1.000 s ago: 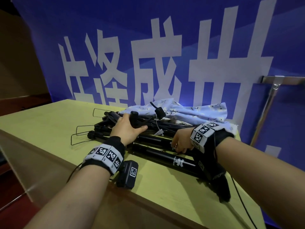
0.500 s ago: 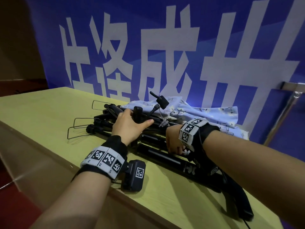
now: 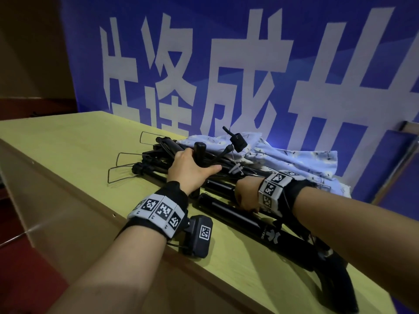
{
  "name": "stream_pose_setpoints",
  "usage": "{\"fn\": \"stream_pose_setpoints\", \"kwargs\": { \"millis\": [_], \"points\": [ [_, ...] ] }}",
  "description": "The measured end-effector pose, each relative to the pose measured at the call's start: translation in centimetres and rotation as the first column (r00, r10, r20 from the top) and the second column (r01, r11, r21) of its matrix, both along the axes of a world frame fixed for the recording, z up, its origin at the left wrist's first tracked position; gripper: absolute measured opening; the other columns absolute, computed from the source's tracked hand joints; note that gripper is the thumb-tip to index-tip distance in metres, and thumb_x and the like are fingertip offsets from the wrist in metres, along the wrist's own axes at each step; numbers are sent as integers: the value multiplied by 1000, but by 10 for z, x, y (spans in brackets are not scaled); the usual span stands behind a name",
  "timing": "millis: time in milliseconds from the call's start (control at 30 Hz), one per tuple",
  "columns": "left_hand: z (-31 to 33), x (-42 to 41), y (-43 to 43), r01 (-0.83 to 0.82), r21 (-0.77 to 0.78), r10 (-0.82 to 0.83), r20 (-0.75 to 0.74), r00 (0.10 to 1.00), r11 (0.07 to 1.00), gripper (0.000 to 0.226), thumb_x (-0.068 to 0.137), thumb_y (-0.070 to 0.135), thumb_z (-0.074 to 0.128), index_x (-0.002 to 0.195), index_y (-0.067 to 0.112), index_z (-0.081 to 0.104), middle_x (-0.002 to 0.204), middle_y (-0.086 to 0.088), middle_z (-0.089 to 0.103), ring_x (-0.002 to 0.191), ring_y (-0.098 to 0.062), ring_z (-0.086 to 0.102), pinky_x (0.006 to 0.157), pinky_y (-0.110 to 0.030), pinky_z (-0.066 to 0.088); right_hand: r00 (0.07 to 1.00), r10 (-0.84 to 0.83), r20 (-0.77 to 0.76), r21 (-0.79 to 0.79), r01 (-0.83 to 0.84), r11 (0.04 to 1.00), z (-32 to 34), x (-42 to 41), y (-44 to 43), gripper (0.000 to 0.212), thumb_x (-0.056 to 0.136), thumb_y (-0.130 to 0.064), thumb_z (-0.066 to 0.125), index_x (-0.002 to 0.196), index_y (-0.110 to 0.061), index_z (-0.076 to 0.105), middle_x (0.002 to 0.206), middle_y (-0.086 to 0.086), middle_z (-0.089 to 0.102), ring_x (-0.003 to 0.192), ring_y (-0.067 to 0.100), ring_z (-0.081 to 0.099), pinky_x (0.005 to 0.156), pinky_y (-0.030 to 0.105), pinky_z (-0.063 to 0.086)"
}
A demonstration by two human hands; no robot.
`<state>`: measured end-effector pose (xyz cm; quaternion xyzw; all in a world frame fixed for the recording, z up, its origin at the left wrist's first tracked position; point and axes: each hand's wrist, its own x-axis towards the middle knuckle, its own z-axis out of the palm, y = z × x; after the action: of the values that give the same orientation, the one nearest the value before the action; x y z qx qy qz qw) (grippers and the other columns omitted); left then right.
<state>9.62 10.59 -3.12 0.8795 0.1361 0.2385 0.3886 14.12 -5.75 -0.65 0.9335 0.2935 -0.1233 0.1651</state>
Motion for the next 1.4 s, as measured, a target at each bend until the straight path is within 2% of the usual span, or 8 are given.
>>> {"fn": "stream_pose_setpoints", "kwargs": {
  "millis": [333,400,533,733,1000,1100,1233,1400],
  "points": [
    [7,-14,-20,104,-164,-109,-21,994,981,55,77,49,76,122,21,58,121,1,62,112,-20,58,97,-43,49,964,-266,27,507,216,835,36,1,-62,21,83,-6,57,96,-7,72,81,7,71,73,21,65,74,31,56],
    [7,-16,-24,129,-185,-133,-11,991,974,48,81,47,73,119,21,60,118,1,63,110,-18,59,96,-40,49,935,-354,-27,738,257,623,44,4,-76,13,82,-3,59,82,-4,72,76,12,71,64,21,67,68,31,58],
    [8,-15,-37,125,-174,-132,-24,991,977,40,82,55,67,102,21,64,119,-6,62,105,-20,60,91,-36,49,877,-141,-460,883,434,-179,48,-10,-93,24,91,4,53,67,-2,56,54,11,57,34,8,55,41,19,50],
    [-5,-3,-45,108,-163,-120,-67,990,981,68,61,73,64,105,20,67,124,-7,58,108,-21,61,100,-44,49,710,133,-692,579,656,-484,5,-18,-84,18,96,-15,53,79,-10,57,58,-3,62,49,4,60,43,12,48],
    [-7,6,-57,82,-74,-95,-189,977,994,58,76,58,71,112,13,64,122,-5,60,104,-20,62,87,-31,50,621,230,-750,456,736,-501,-19,-16,-78,36,98,-17,50,133,-8,46,123,6,51,116,32,56,83,34,49],
    [-2,9,-64,5,52,10,-293,956,999,94,53,82,63,125,22,59,130,-3,58,115,-29,57,101,-47,45,622,238,-746,455,737,-500,-22,-15,-77,42,98,-18,50,137,-7,42,140,10,45,122,34,50,86,35,46],
    [3,7,-75,-40,261,139,-372,918,965,84,74,73,61,141,25,44,146,-5,45,136,-37,32,110,-51,28,618,257,-743,436,739,-514,-26,-13,-80,40,99,-18,49,136,-6,42,140,12,47,124,33,49,92,35,42],
    [17,1,-87,-56,412,88,-59,994,909,67,84,48,68,142,23,44,139,-3,51,128,-29,39,105,-45,34,635,221,-740,447,711,-543,-26,-12,-80,29,98,-19,49,126,-9,49,137,13,49,121,31,51,92,34,42]
  ]
}}
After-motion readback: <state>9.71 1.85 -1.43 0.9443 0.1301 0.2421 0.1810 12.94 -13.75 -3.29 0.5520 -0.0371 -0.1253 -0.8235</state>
